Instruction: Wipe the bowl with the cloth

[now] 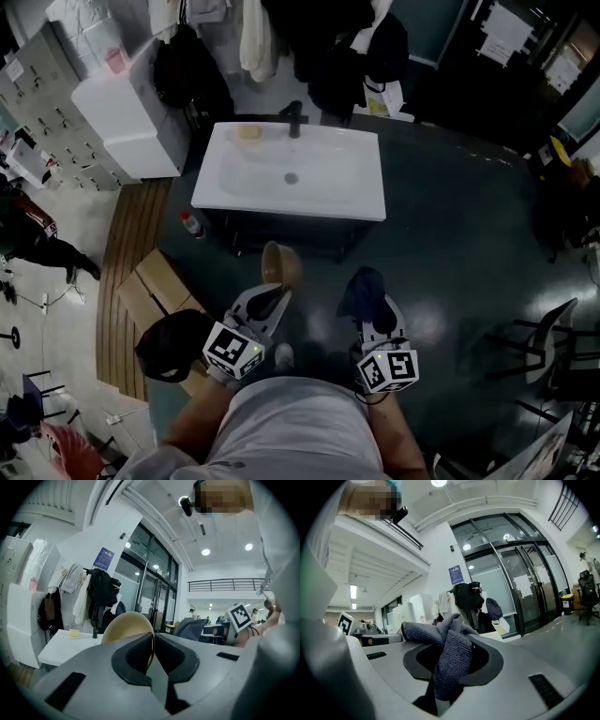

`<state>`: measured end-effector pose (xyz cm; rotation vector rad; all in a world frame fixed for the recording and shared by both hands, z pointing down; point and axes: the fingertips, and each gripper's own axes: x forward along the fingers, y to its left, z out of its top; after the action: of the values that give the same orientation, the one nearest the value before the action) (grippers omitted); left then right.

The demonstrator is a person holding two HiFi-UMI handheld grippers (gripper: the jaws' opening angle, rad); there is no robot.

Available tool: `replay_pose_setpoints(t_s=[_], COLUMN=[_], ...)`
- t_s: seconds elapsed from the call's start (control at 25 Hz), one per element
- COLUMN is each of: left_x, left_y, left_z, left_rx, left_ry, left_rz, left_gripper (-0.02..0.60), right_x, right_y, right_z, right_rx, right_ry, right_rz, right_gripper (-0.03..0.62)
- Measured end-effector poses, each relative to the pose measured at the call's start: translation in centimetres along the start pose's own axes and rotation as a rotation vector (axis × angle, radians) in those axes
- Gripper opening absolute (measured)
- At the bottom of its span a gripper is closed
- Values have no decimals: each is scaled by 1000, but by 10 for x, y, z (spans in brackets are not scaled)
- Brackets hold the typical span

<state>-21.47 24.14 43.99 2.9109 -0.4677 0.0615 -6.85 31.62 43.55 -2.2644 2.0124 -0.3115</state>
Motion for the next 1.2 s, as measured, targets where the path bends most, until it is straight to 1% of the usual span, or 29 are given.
replay_pose_setpoints(t_s=[0.2, 0.32, 0.56, 0.76, 0.92, 1.2], left_x=[6, 17, 52, 93, 128, 184], left_y=[25, 39, 69, 88, 104, 120], left_z=[-5, -10, -6, -3, 1, 20], left_rx=[-17, -12, -11, -15, -12, 7], left_ry=[14, 30, 41, 46, 67, 84], left_rz=[16, 27, 87, 141, 188, 253], left_gripper=[21, 21, 21, 21, 21, 21], right_x=[24, 45, 98, 146, 186, 244], right_y=[-13, -23, -47, -83, -108, -143], right_z=[-5, -9, -5, -4, 1, 14], right_rx=[16, 27, 38, 48, 71, 95], right_ry=[13, 15, 28, 48, 59, 74], right_rz=[-32, -26, 22, 74, 112, 196], right_gripper=[95, 95, 95, 95, 95, 97])
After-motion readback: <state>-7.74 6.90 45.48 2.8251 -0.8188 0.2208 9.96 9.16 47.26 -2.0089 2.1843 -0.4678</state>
